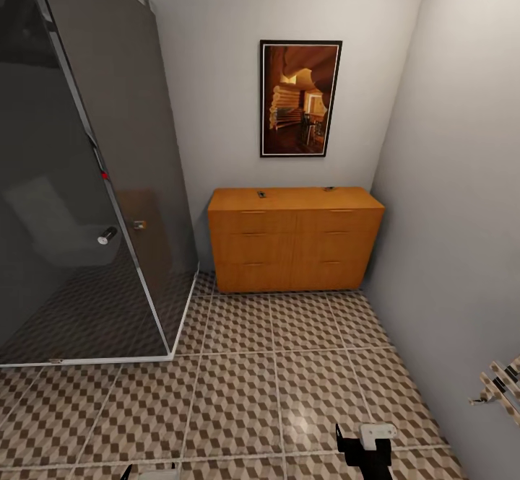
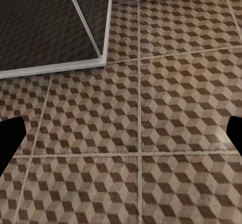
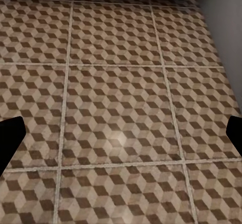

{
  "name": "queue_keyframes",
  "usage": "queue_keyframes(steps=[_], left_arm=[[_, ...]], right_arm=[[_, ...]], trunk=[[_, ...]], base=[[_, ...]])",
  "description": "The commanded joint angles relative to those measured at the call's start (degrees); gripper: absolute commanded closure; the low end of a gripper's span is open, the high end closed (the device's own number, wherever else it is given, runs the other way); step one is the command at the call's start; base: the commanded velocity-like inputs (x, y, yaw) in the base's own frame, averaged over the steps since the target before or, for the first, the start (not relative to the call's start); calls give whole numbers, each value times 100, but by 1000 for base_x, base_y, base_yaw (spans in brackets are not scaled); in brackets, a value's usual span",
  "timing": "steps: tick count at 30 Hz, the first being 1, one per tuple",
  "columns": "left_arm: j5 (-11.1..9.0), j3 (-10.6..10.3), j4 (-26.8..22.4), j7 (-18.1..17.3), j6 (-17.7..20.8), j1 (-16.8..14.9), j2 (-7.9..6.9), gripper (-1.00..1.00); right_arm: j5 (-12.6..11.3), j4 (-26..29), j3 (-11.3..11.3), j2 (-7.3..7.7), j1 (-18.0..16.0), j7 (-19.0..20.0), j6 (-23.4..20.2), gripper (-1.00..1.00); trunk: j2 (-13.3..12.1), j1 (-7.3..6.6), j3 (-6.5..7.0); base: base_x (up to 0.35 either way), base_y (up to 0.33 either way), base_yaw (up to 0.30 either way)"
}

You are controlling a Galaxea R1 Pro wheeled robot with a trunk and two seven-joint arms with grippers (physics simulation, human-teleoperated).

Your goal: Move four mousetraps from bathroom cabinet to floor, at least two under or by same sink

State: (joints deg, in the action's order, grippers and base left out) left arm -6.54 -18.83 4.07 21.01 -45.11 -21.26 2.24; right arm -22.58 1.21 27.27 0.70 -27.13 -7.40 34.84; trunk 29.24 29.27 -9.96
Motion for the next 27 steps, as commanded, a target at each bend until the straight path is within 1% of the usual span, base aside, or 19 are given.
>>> queue_keyframes(steps=[1,21,27], left_arm=[[-58,-51,23,0,-34,-10,5,-100],[-58,-51,23,0,-40,-10,5,-100],[-58,-52,23,0,-40,-10,5,-100]], right_arm=[[-19,2,50,1,-3,-34,5,-100],[-19,2,50,1,-3,-34,5,-100],[-19,2,50,1,-3,-34,5,-100]], trunk=[[10,2,-10],[10,2,-10],[10,2,-10]], base=[[0,0,0],[0,0,0],[91,-17,0]])
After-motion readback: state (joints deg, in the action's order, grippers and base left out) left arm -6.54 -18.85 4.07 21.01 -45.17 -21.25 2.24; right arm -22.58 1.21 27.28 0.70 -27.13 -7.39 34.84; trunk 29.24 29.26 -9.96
